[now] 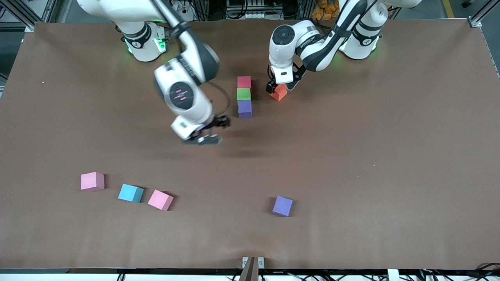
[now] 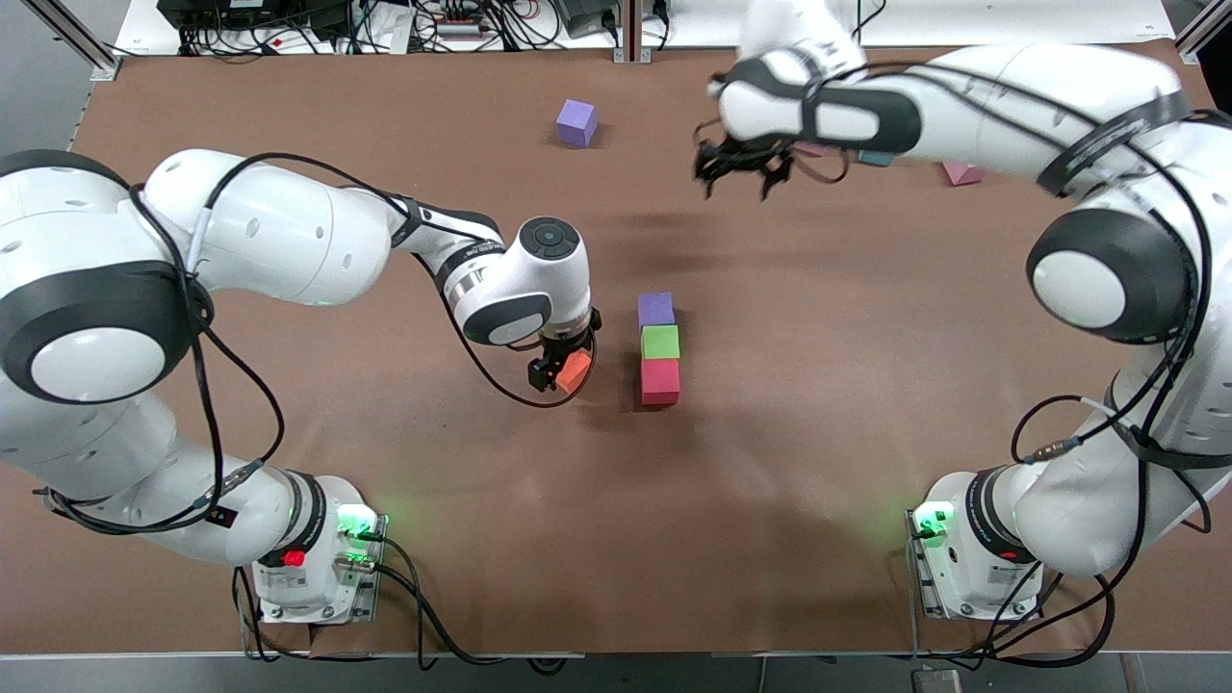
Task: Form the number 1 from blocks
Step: 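Place the purple cube below green while the left gripper carries orange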
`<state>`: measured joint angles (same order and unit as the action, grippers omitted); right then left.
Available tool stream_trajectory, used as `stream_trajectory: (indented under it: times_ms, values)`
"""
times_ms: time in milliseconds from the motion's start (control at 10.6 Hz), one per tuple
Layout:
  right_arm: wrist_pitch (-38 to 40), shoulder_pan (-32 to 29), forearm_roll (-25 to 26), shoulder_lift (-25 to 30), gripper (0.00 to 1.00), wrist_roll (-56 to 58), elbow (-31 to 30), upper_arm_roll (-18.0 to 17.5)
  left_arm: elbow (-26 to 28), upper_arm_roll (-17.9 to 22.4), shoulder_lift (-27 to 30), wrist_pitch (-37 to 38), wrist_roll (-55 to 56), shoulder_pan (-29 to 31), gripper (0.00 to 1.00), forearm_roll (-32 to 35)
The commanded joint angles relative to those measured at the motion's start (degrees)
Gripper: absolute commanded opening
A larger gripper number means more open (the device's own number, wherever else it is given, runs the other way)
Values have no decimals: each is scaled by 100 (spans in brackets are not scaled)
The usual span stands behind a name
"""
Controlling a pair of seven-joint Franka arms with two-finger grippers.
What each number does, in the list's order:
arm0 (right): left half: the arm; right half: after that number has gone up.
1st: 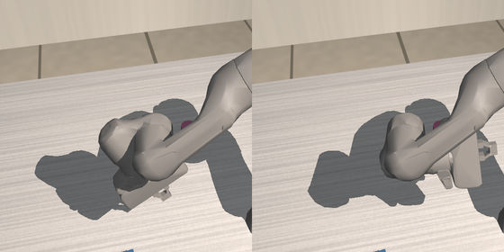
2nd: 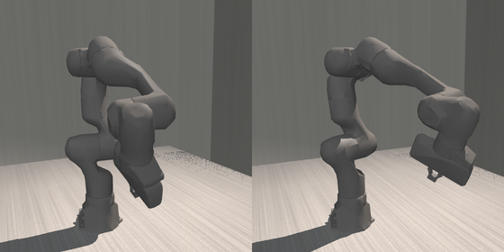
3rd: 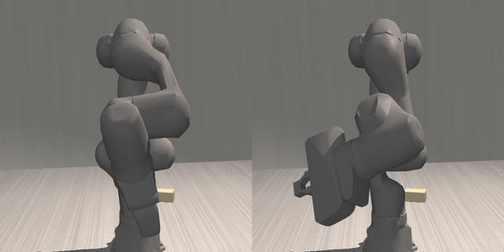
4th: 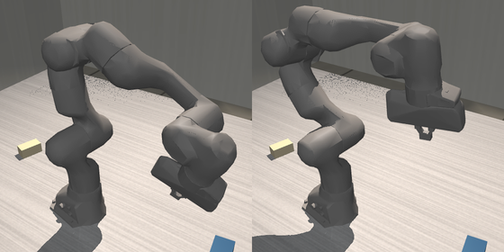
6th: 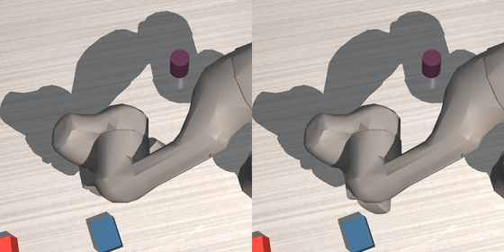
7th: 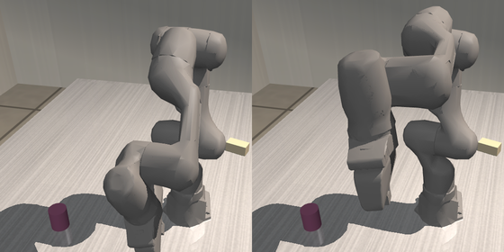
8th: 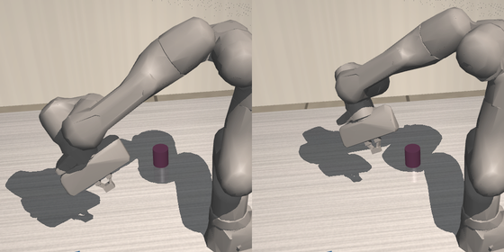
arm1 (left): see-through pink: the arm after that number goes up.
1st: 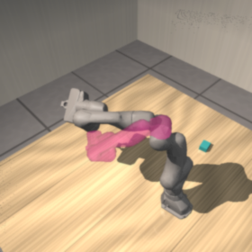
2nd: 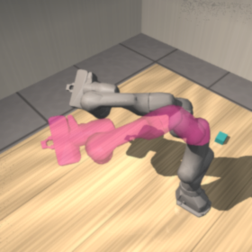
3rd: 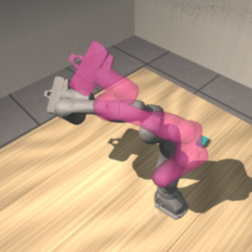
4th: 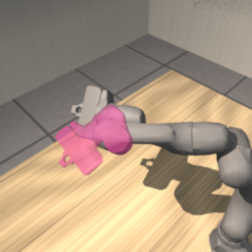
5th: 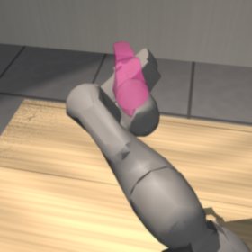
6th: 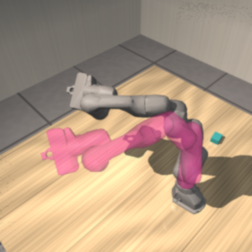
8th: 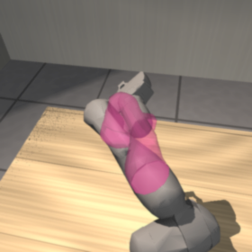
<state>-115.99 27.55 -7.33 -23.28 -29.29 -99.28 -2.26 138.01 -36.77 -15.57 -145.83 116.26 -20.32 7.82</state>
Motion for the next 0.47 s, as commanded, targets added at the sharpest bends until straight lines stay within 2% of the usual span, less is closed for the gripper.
stream_trajectory:
  times_ms: [0, 188, 377]
  values:
    - [112, -835, 109, -35, 100, 90, 232, -82, -11, -41, -156, -148, 63, -15, 100, -53]
    - [129, -1268, -31, -393, 100, 151, 783, -91, -46, -32, -279, -165, 63, -33, 100, -35]
    - [69, -1593, 161, -641, 100, 195, 953, -73, -90, -15, -411, -174, 37, -60, 100, -35]
